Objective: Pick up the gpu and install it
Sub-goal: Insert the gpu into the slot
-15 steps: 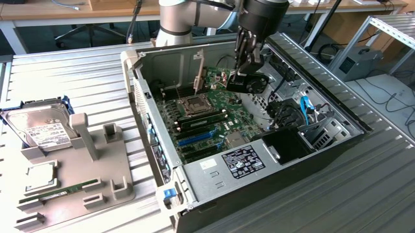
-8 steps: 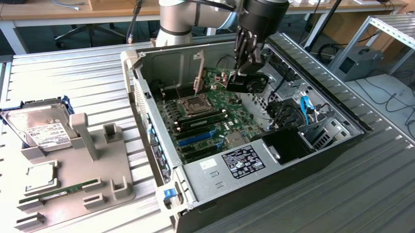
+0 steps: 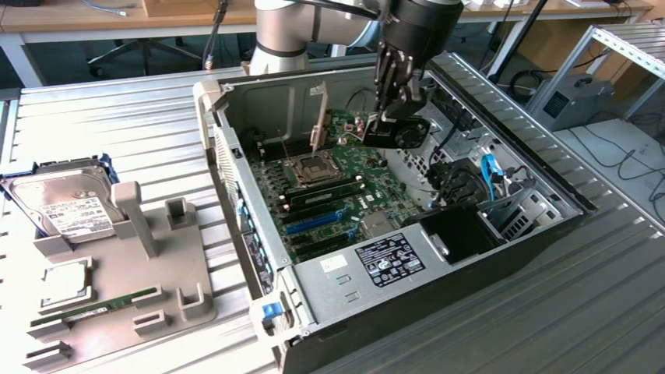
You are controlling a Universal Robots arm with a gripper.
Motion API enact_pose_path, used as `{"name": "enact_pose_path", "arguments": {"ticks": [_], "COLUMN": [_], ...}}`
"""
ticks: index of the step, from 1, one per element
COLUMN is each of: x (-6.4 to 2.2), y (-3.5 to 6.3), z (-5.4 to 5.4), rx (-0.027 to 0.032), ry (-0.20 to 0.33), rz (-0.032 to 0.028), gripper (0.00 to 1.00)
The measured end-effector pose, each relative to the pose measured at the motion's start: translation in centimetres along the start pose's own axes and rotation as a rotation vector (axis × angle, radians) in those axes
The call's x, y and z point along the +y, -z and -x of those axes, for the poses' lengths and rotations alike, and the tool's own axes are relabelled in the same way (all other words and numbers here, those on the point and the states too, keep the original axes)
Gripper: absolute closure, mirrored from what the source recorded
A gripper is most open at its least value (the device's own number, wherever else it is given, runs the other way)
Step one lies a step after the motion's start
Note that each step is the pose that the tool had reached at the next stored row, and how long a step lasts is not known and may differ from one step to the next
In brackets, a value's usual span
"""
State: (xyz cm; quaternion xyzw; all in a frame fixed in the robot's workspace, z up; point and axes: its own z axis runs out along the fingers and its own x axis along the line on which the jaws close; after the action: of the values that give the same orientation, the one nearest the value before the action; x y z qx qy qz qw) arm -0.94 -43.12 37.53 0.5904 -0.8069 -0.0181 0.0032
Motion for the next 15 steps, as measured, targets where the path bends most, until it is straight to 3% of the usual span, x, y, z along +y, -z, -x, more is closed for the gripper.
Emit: {"name": "enact_pose_path", "arguments": {"ticks": [15], "x": [0.0], "y": [0.0], "z": [0.0], "rx": [0.0016], "ry": [0.051], "rz": [0.0008], "gripper": [0.74]}}
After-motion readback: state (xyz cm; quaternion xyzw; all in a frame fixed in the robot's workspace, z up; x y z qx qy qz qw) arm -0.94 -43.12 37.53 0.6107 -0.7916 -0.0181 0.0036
